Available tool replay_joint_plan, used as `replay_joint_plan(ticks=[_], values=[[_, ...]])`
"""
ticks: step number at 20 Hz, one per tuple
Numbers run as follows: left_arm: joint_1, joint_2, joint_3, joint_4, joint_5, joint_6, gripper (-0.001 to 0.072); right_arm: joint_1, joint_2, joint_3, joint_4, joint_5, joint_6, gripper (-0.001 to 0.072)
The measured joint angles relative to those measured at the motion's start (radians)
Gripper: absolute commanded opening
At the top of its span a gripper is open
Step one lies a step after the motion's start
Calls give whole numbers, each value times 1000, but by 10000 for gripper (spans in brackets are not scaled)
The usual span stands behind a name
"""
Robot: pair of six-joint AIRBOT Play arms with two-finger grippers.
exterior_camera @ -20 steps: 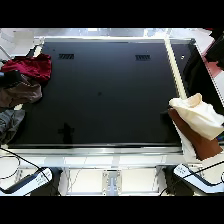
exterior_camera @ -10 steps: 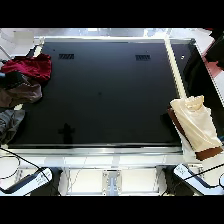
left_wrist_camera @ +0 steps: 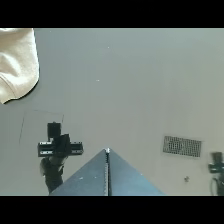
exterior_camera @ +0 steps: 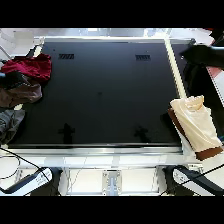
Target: Fold the shirts.
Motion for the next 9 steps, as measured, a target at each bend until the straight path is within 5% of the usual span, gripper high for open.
replay_joint_plan(ticks=[9], values=[[0, 0, 0, 0, 0, 0, 10, 240, -90, 8, -151, 27, 123, 329]])
